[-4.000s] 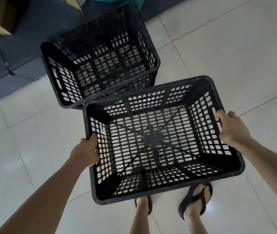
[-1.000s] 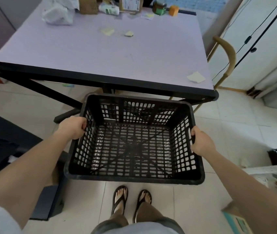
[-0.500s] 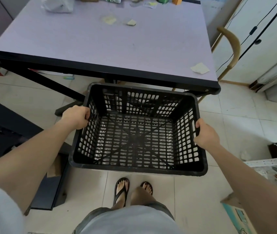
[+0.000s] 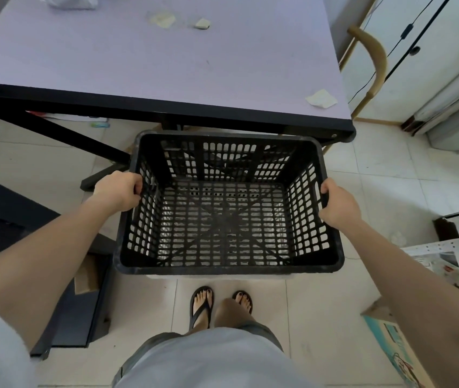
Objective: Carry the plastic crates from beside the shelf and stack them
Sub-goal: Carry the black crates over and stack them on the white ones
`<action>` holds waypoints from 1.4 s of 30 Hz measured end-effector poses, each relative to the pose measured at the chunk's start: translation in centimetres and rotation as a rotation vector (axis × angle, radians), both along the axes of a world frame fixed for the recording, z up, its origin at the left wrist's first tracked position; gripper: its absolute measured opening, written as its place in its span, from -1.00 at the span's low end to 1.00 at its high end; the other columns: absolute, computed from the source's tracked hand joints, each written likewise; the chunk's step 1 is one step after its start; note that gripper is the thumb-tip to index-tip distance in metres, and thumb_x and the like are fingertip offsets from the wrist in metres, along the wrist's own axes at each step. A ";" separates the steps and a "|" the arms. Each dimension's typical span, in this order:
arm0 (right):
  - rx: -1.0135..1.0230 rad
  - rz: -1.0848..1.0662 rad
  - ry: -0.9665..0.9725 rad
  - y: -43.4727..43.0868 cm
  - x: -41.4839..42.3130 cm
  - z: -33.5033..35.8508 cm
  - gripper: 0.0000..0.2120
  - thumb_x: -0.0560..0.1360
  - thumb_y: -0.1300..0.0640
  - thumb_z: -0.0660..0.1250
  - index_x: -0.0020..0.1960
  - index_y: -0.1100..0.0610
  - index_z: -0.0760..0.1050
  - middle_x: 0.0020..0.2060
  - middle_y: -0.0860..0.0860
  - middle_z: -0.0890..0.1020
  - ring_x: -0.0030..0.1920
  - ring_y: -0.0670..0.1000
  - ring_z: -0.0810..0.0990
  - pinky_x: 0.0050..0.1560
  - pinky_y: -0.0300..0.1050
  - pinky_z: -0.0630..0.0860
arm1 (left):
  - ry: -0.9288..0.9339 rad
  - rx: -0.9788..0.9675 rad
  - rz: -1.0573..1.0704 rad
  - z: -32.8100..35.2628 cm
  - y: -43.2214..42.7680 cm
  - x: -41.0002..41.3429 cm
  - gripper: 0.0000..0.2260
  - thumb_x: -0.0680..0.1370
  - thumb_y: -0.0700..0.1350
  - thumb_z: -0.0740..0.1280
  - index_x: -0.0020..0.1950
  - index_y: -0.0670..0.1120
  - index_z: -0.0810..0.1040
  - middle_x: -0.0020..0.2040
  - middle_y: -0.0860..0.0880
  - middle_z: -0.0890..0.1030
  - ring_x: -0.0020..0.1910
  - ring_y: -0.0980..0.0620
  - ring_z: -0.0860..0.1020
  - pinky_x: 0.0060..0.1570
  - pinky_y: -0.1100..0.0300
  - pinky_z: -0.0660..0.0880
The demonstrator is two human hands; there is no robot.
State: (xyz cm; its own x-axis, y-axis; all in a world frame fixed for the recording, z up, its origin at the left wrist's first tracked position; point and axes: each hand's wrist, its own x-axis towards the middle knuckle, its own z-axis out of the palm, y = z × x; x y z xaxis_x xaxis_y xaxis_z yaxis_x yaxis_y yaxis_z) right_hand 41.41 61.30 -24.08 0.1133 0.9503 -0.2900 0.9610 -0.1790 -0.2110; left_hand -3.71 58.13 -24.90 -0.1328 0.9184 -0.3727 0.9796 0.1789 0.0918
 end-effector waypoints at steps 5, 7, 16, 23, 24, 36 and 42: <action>-0.071 0.003 0.008 0.1 0.2 -0.1 -0.61 0.34 0.35 0.37 0.00 0.10 0.24 -0.10 0.12 0.51 -0.11 0.16 0.52 -0.22 -0.04 0.43 | -0.006 0.002 -0.007 -0.2 0.2 0.0 -0.93 0.45 -0.18 0.34 -0.11 -0.03 0.55 -0.13 -0.06 0.57 -0.08 -0.15 0.57 -0.18 0.08 0.53; -0.104 0.002 0.006 0.0 0.3 -0.2 -0.60 0.33 0.38 0.37 0.01 0.12 0.25 -0.09 0.14 0.50 -0.09 0.18 0.52 -0.20 -0.02 0.44 | -0.008 0.003 -0.010 -0.2 0.3 -0.1 -0.92 0.44 -0.19 0.35 -0.11 -0.03 0.54 -0.13 -0.06 0.55 -0.08 -0.15 0.57 -0.20 0.08 0.51; -0.093 -0.017 -0.001 -0.5 -0.1 -0.5 -0.60 0.34 0.40 0.35 0.01 0.11 0.23 -0.07 0.15 0.48 -0.11 0.16 0.50 -0.19 0.01 0.45 | 0.015 -0.050 0.022 -0.3 0.6 0.0 -0.90 0.45 -0.19 0.36 -0.13 -0.01 0.50 -0.11 -0.07 0.55 -0.10 -0.14 0.55 -0.22 0.07 0.51; -0.167 -0.002 -0.101 -0.6 -0.5 -0.3 -0.56 0.38 0.35 0.35 0.19 0.14 0.30 0.10 0.19 0.45 -0.02 0.18 0.50 0.02 0.10 0.54 | 0.069 -0.120 0.036 0.4 0.6 0.8 -0.92 0.50 -0.19 0.29 -0.07 -0.02 0.48 -0.08 -0.08 0.54 -0.07 -0.15 0.55 -0.20 0.06 0.48; -0.201 0.002 -0.110 -0.6 -0.6 -0.2 -0.55 0.39 0.34 0.35 0.22 0.14 0.30 0.15 0.20 0.42 0.01 0.19 0.49 0.08 0.11 0.54 | 0.080 -0.135 0.030 0.6 0.6 1.0 -0.91 0.49 -0.19 0.28 -0.06 -0.02 0.48 -0.08 -0.08 0.54 -0.08 -0.15 0.55 -0.19 0.05 0.49; -0.341 0.091 -0.200 -2.7 -1.4 0.5 -0.46 0.43 0.10 0.36 0.35 0.07 0.26 0.30 0.21 0.29 0.26 0.26 0.33 0.27 0.14 0.41 | 0.043 -0.129 0.116 1.7 -2.0 0.5 -0.55 0.46 -0.05 0.35 0.35 0.07 0.39 0.23 -0.16 0.54 0.16 -0.21 0.54 0.14 -0.11 0.55; -0.143 0.387 -0.287 -2.9 -5.0 2.5 -0.44 0.45 0.06 0.31 0.40 0.09 0.25 0.40 0.21 0.20 0.40 0.29 0.19 0.34 0.24 0.33 | 0.007 -0.008 0.332 7.8 -8.2 2.9 -0.62 0.54 -0.02 0.28 0.33 -0.10 0.42 0.26 -0.20 0.52 0.25 -0.22 0.49 0.23 -0.08 0.46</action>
State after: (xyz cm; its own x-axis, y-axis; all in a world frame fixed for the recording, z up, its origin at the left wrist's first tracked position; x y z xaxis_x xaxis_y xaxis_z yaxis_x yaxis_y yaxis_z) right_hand 36.43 58.37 -21.63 -0.1452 0.8913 -0.4295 0.9783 0.1941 0.0722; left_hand -0.82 49.93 -17.09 -0.4272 0.8215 -0.3776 0.8681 0.4895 0.0827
